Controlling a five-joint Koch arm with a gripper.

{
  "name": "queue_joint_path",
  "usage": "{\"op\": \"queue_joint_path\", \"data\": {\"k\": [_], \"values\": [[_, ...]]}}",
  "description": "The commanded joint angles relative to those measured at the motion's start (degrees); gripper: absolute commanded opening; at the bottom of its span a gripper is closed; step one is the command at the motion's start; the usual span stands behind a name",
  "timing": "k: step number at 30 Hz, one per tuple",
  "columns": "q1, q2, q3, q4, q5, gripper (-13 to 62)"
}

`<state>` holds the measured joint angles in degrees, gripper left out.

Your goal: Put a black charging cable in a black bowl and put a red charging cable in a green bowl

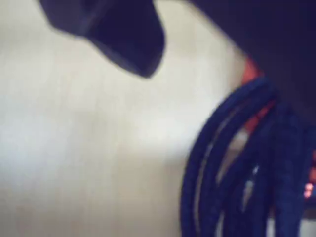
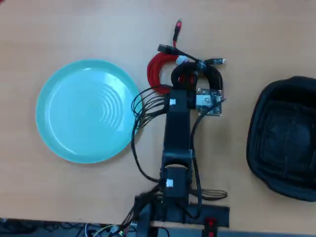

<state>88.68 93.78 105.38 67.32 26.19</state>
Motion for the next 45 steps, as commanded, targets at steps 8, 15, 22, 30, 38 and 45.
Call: {"op": "queue_joint_path", "data": {"k": [8,15,22,30,38,45], "values": [[3.9,-0.2,-3.3,-2.1,0.1,46.4],[4.3,-5.4,-3.6,-3.7,-0.8,46.5],[4.3,-10.3,-3.8,-7.7,-1.1,46.4],[7.1,-11.1,-5.2,-6.8,-4.7,46.2],[7.7,-11.2,-8.6,-3.6,-8.3,46.2],[8.3,-12.5,-10.2,-3.6,-13.2,46.1]]}}
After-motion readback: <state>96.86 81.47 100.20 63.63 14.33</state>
